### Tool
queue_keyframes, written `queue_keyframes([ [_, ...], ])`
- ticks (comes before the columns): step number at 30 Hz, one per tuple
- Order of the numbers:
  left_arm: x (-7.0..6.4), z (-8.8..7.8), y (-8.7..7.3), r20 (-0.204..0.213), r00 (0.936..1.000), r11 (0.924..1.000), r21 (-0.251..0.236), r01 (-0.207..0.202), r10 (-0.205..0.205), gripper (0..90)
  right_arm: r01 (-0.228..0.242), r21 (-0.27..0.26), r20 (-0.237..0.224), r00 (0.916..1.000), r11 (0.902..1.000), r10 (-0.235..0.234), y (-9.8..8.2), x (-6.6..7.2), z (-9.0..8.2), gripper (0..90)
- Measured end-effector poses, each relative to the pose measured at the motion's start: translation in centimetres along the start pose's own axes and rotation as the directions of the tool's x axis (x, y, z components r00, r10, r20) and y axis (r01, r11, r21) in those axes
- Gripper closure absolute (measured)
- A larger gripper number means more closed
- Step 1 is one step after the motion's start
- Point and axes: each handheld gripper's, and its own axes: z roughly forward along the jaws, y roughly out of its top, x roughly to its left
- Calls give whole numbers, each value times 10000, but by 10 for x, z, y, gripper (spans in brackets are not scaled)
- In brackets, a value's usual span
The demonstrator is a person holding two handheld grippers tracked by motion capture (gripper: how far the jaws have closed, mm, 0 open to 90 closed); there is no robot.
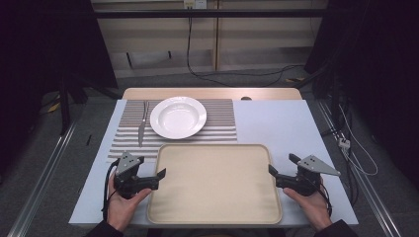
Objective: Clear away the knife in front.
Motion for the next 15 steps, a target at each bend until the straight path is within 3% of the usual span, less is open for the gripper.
queue_keyframes([
  [5, 1, -1, 3, 239, 9992, 9992, 225, 329, -334, 117, -22, 24, -36, 10000, 10000, 22, 0, 0, 1, 133],
  [8, 2, -1, 5, 240, 9985, 9986, 215, 490, -495, 103, -35, 56, -71, 10000, 10000, 35, 0, 0, 1, 133],
  [9, 1, 0, 7, 25, 9984, 9974, 436, 571, -572, 104, -40, 64, -99, 9999, 10000, 41, 0, 0, 1, 132],
  [11, 0, 3, 10, 173, 9983, 9962, 684, 541, -554, 119, -23, 82, -102, 9999, 10000, 24, 0, 0, 1, 132],
  [15, -4, 6, 14, 56, 9999, 9959, 897, 88, -93, 138, 24, 188, -21, 10000, 9998, -23, 0, 1, 2, 132],
])
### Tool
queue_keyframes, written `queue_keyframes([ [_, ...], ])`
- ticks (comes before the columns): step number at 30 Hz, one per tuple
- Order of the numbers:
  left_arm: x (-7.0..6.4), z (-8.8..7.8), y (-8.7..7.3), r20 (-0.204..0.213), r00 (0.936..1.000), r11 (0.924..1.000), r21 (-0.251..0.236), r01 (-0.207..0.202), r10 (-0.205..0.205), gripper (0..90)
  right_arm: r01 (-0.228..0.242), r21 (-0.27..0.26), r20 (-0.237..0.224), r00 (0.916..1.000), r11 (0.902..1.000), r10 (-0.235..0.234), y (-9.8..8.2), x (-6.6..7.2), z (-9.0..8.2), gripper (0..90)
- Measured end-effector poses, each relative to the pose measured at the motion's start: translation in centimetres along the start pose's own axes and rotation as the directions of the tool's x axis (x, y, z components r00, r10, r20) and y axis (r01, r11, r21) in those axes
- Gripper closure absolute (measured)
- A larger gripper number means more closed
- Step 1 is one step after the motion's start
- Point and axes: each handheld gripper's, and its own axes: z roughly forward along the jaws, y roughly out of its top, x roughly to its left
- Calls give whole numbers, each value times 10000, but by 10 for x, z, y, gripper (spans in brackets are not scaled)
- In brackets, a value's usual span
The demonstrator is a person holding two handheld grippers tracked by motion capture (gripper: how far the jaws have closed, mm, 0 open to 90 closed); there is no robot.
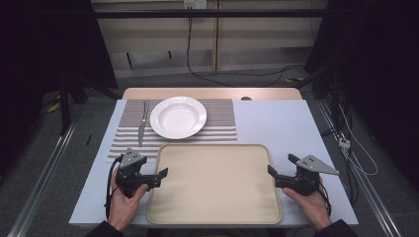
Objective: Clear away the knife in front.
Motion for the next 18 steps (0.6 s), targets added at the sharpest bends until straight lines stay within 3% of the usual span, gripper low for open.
queue_keyframes([
  [5, 3, 5, 7, 69, 10000, 9999, 158, -32, 31, 133, -117, 114, -117, 9999, 9999, 118, 0, 0, 1, 128],
  [6, 7, 7, 8, 144, 9998, 9990, 410, -156, 150, 124, -63, 79, -66, 10000, 9999, 64, 0, 0, 1, 128],
  [11, 23, 9, 13, 90, 9999, 9989, 460, -126, 122, 103, 0, 115, -84, 10000, 9999, 1, 1, 2, 3, 128],
  [12, 32, 10, 16, -222, 9996, 9994, 302, -146, 153, 103, 31, 123, -69, 10000, 9999, -31, 1, 3, 3, 127],
  [13, 32, 10, 16, -222, 9996, 9994, 302, -146, 153, 101, 67, 119, -70, 10000, 9999, -66, 1, 3, 3, 127],
  [18, 57, 16, 29, -771, 9969, 9995, 271, 182, -160, 99, 11, 113, -41, 10000, 9999, -11, 1, 1, 3, 127],
])
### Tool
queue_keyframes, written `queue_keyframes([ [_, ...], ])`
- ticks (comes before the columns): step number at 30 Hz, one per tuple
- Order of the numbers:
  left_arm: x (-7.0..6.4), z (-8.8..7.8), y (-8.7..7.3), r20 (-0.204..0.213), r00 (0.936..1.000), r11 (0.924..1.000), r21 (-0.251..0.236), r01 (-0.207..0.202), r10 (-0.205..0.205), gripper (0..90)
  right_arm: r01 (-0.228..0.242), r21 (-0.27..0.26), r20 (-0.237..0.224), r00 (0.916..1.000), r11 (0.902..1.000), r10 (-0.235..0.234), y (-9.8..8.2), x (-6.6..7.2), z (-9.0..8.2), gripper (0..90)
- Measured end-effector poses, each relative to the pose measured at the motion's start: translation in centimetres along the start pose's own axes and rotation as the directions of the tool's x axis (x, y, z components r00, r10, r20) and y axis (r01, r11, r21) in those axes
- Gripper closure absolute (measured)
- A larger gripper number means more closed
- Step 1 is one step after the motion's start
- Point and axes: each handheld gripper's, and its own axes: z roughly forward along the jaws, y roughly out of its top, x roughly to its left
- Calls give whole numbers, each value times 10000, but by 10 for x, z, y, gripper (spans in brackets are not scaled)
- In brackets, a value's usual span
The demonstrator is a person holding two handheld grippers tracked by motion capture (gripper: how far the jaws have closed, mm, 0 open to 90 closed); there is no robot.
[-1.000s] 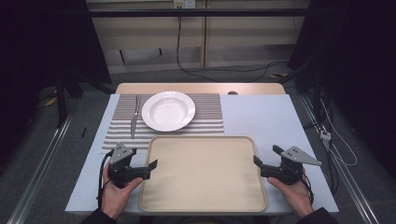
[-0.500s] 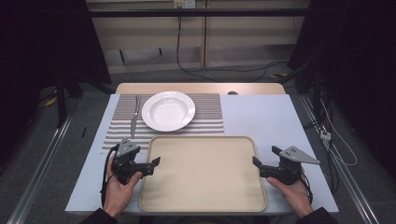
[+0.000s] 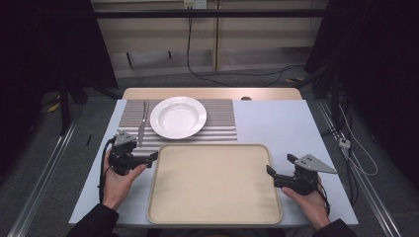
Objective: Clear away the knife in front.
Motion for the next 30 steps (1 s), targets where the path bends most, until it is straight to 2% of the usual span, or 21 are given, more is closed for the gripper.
queue_keyframes([
  [4, 10, 0, 8, -77, 9998, 9998, -100, 156, -156, 97, 23, 20, -1, 10000, 10000, -23, 0, 1, 0, 127],
  [5, 17, 2, 12, 180, 9986, 9982, -312, 510, -504, 94, 47, 35, 14, 10000, 10000, -47, 0, 1, 0, 127],
  [6, 17, 2, 12, 180, 9986, 9982, -312, 510, -504, 107, 38, 42, 4, 10000, 10000, -38, 0, 1, 0, 127],
  [7, 21, 2, 15, 380, 9963, 9968, -205, 773, -765, 131, 28, 56, 10, 10000, 10000, -28, 0, 1, 0, 127],
  [8, 23, 4, 17, 130, 9966, 9967, -35, 814, -813, 126, 28, 56, 10, 10000, 10000, -28, 0, 1, 0, 127],
  [9, 24, 5, 20, -123, 9976, 9976, 19, 688, -688, 101, 30, 46, -5, 10000, 10000, -29, 0, 1, 0, 127],
  [10, 29, 6, 23, -106, 9967, 9967, -167, 797, -799, 105, 22, 46, -14, 10000, 10000, -22, 0, 0, 0, 125],
  [13, 33, 9, 27, -84, 9975, 9974, -145, 706, -707, 111, -28, 81, -16, 10000, 10000, 28, 0, 0, 1, 121],
  [14, 36, 12, 30, -523, 9973, 9987, 0, 511, -510, 113, -14, 92, 17, 10000, 10000, 14, 0, 0, 1, 120],
  [15, 38, 14, 31, -685, 9968, 9992, -72, 400, -404, 108, -18, 92, 42, 10000, 10000, 18, 0, 0, 1, 118],
  [20, 44, 23, 34, -989, 9946, 9994, 119, 336, -323, 106, -23, 94, 79, 10000, 10000, 23, 0, -1, 1, 119],
  [21, 46, 25, 35, -1117, 9935, 9996, 191, 229, -206, 103, -64, 124, 65, 10000, 9999, 63, -1, 0, 1, 118],
  [23, 50, 31, 39, -1086, 9939, 9988, 435, 219, -170, 87, -36, 135, 67, 10000, 9999, 36, -1, 0, 2, 118],
  [26, 57, 35, 43, -1089, 9937, 9984, 470, 324, -271, 98, -41, 212, 33, 10000, 9998, 40, -1, 1, 3, 118],
  [30, 71, 38, 47, -1213, 9900, 9974, 20, 725, -717, 107, 111, 223, 12, 9999, 9997, -112, 0, 2, 5, 118],
])
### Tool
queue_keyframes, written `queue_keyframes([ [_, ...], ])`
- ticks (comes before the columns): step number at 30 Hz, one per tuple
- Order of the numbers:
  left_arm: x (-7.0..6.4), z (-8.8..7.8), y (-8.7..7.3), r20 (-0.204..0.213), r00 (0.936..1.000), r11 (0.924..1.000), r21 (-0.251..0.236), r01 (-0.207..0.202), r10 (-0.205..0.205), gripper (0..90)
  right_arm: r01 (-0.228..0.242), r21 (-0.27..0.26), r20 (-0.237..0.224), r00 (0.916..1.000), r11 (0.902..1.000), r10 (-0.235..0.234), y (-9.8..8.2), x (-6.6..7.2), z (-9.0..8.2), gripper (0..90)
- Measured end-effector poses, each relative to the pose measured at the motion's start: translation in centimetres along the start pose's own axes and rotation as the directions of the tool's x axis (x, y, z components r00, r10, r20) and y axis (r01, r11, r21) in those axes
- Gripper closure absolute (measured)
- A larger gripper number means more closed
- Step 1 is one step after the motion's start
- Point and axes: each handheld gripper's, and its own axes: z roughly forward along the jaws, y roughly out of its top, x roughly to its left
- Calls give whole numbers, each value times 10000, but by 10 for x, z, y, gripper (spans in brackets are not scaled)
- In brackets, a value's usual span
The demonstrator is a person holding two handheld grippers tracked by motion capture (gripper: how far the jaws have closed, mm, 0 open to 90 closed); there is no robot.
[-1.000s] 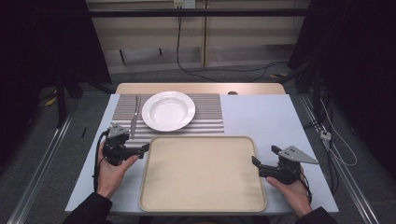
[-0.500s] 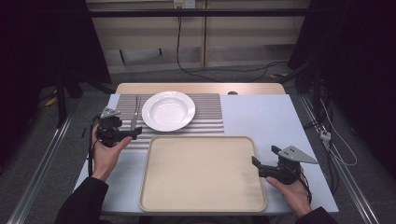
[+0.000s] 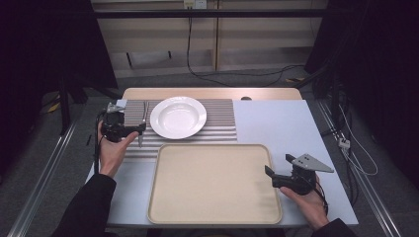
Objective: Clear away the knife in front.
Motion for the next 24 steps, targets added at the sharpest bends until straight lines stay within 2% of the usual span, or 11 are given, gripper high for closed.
queue_keyframes([
  [3, 4, 5, 1, 141, 9998, 9997, 235, 108, -111, 121, -96, 50, -33, 9999, 9999, 96, 0, -1, 1, 118],
  [7, 11, 17, 1, 3, 10000, 9985, 543, 83, -83, 145, -62, 52, -82, 9999, 10000, 62, 1, -1, 2, 119],
  [12, 18, 32, 5, -270, 9994, 9960, 852, 256, -233, 156, -30, 119, -108, 9999, 9999, 32, 1, -2, 6, 119],
  [14, 21, 38, 9, -128, 9998, 9950, 985, 157, -145, 203, -43, 138, -128, 9999, 9999, 44, 1, -3, 6, 119],
  [15, 23, 41, 10, -157, 9997, 9941, 1067, 207, -191, 209, -111, 142, -130, 9999, 9998, 113, 1, -3, 6, 120],
  [16, 27, 48, 13, -183, 9990, 9926, 1140, 424, -406, 197, -123, 138, -132, 9998, 9998, 125, 1, -3, 6, 120],
  [17, 27, 48, 13, -183, 9990, 9926, 1140, 424, -406, 212, -129, 135, -134, 9998, 9998, 131, 1, -4, 6, 121],
  [18, 28, 55, 17, -263, 9985, 9905, 1275, 517, -487, 241, -127, 139, -130, 9998, 9998, 129, 0, -4, 6, 121],
  [22, 29, 64, 23, -439, 9986, 9876, 1528, 369, -305, 288, -88, 146, -67, 9999, 9999, 89, 0, -4, 6, 124],
  [23, 29, 70, 27, -496, 9987, 9866, 1622, 165, -85, 301, -95, 128, -65, 9999, 9999, 96, 1, -4, 6, 125],
  [24, 30, 72, 28, -582, 9983, 9864, 1638, 157, -62, 306, -94, 131, -63, 9999, 9999, 95, 1, -4, 6, 125],
])
